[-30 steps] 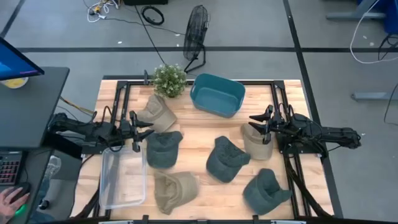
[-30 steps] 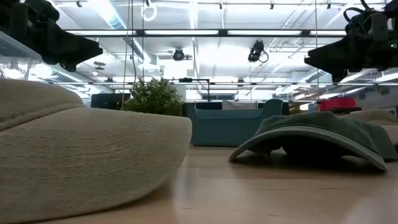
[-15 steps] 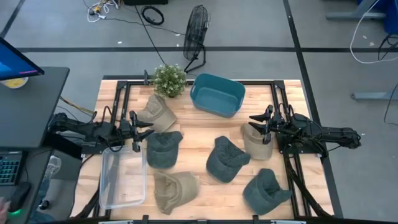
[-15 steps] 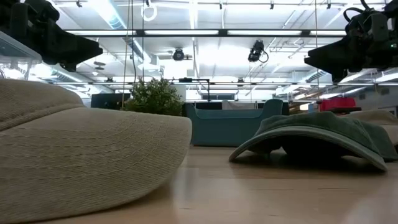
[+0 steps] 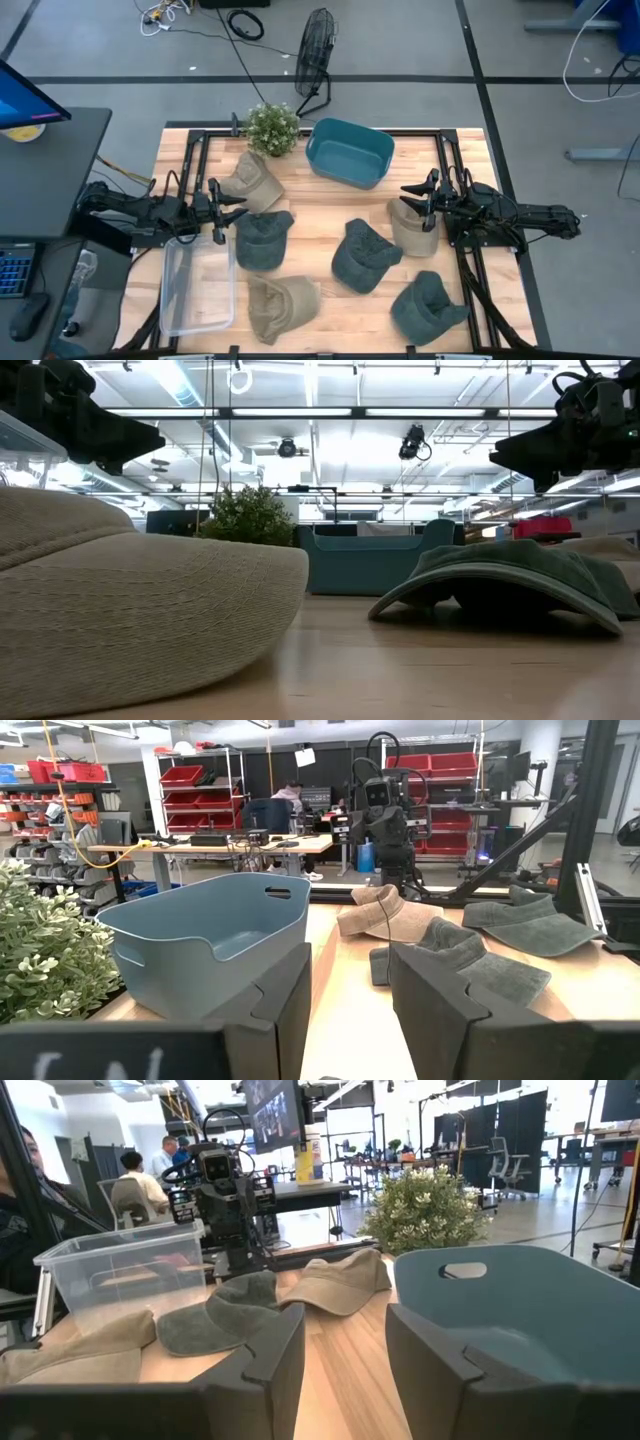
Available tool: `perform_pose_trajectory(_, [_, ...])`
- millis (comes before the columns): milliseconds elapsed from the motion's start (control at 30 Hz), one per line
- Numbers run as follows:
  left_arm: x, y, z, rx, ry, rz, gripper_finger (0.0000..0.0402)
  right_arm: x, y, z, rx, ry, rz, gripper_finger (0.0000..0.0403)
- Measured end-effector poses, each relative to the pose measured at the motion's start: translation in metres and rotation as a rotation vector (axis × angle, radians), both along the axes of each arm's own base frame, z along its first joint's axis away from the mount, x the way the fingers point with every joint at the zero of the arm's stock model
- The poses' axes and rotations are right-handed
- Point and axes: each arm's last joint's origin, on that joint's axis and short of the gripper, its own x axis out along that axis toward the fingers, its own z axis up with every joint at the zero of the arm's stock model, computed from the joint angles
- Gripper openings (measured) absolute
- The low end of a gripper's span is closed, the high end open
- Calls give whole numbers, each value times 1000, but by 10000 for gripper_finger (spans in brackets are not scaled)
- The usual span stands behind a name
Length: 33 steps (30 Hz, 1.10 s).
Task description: Pick & Place hat
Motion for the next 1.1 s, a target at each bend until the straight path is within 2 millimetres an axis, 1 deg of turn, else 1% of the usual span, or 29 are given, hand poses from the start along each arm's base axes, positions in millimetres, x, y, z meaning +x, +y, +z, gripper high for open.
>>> perform_pose_trajectory(233, [0, 0, 0, -2, -1, 0, 140, 0, 0, 0, -1, 0, 0, 146])
perform_pose_trajectory(433, [0, 0, 1, -54, -24, -2, 140, 0, 0, 0, -5, 1, -2, 146])
perform_pose_trajectory(533, [-1, 0, 6, -67, -65, 3, 140, 0, 0, 1, -37, -4, -7, 146])
perform_pose_trajectory(600, [-1, 1, 10, -70, -70, 3, 140, 0, 0, 4, -28, -33, -6, 146])
perform_pose_trajectory(700, [-4, 1, 25, -78, -106, 3, 140, -1, 0, 7, -25, -65, -5, 146])
perform_pose_trajectory(933, [-1, 1, 38, -68, -39, 6, 140, -1, 0, 10, -27, -101, 2, 146])
perform_pose_trajectory(1100, [4, 0, 43, -112, 10, 45, 140, -2, 1, 15, -34, -147, 18, 146])
